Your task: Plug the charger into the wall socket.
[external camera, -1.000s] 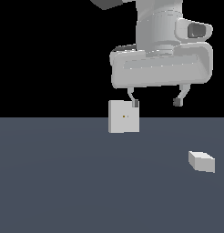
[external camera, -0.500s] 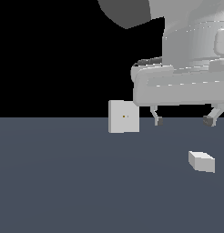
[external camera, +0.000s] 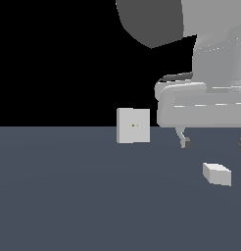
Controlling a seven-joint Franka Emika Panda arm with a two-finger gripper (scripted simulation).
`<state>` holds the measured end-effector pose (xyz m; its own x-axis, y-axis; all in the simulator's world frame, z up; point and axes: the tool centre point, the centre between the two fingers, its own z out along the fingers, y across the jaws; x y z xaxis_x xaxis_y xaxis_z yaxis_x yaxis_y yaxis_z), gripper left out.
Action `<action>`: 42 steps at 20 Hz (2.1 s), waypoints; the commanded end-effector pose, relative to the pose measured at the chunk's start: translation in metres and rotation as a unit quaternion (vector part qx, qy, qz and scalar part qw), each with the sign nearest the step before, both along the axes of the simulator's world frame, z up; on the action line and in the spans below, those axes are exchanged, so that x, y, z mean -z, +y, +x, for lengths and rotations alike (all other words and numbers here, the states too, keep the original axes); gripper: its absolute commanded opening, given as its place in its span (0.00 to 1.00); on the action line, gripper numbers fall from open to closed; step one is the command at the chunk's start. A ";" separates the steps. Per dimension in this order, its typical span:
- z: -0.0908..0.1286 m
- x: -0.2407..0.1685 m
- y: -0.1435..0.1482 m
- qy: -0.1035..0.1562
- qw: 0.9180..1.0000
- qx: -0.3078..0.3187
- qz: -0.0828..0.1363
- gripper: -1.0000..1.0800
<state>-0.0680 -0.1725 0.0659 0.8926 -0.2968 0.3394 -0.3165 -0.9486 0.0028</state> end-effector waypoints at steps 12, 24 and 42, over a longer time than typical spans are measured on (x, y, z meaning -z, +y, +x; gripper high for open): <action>-0.002 0.016 -0.003 -0.003 1.000 0.003 0.000 0.96; -0.002 0.054 -0.003 -0.004 1.000 0.003 0.000 0.96; 0.006 0.048 0.002 -0.004 1.000 -0.020 0.000 0.00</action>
